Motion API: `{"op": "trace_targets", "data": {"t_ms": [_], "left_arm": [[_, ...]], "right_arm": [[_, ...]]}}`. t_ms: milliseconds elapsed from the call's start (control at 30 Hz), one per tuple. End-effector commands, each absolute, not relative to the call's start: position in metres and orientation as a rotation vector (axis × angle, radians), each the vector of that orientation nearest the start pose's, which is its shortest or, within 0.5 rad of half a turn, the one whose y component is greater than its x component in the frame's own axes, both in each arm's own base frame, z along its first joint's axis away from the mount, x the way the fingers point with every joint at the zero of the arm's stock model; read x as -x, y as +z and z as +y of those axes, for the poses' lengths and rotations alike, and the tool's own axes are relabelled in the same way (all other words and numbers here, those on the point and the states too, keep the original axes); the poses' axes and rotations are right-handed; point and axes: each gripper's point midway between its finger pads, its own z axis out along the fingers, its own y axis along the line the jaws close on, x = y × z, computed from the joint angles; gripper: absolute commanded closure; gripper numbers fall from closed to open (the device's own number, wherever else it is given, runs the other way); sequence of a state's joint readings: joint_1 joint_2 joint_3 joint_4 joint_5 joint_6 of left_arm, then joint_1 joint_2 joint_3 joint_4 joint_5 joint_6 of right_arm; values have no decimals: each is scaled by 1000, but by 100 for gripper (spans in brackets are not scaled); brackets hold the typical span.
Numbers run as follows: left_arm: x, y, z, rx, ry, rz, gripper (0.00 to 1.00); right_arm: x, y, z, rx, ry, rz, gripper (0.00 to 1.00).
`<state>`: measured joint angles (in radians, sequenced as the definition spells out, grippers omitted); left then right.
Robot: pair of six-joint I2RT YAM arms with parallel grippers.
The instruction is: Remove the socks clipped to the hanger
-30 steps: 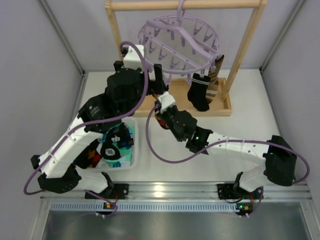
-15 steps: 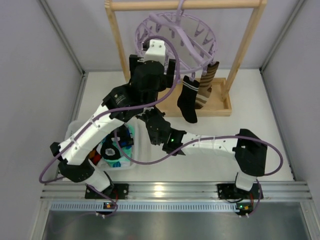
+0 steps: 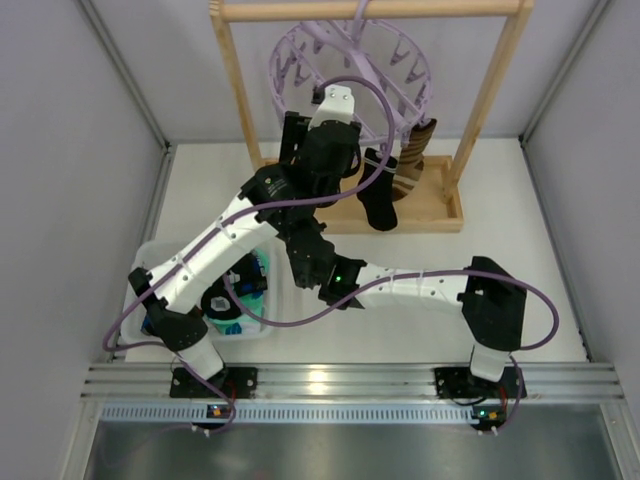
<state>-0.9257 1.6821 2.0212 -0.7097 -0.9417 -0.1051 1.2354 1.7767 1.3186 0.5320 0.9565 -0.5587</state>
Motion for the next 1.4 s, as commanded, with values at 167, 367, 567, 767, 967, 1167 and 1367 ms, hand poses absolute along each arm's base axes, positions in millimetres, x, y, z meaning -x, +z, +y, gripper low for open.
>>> {"op": "trace_targets", "data": {"t_ms": [167,367,567,767,967,1167,1367], "left_arm": [[-347,427,-234,-85,171,1745,18],[-349,417,-231,-81,178,1760,19],[-365,414,-227,-67,185,1770,24],[-373,412,-228,-69,200,1774,37],[-379,409,-220,-51,209,1783,37],[-384,402,-219,-50,204,1796,66],[-385,404,-223,-56,185,1796,82]], "right_arm": [[-297,312,419,570,-93,1387,100],[-295,312,421,582,-62,1391,100],[-288,316,423,594,-14,1380,100],[-285,311,425,609,-3,1381,100],[-278,308,422,606,29,1379,100],[-273,313,417,592,70,1372,100],[-267,311,413,590,85,1373,100]]}}
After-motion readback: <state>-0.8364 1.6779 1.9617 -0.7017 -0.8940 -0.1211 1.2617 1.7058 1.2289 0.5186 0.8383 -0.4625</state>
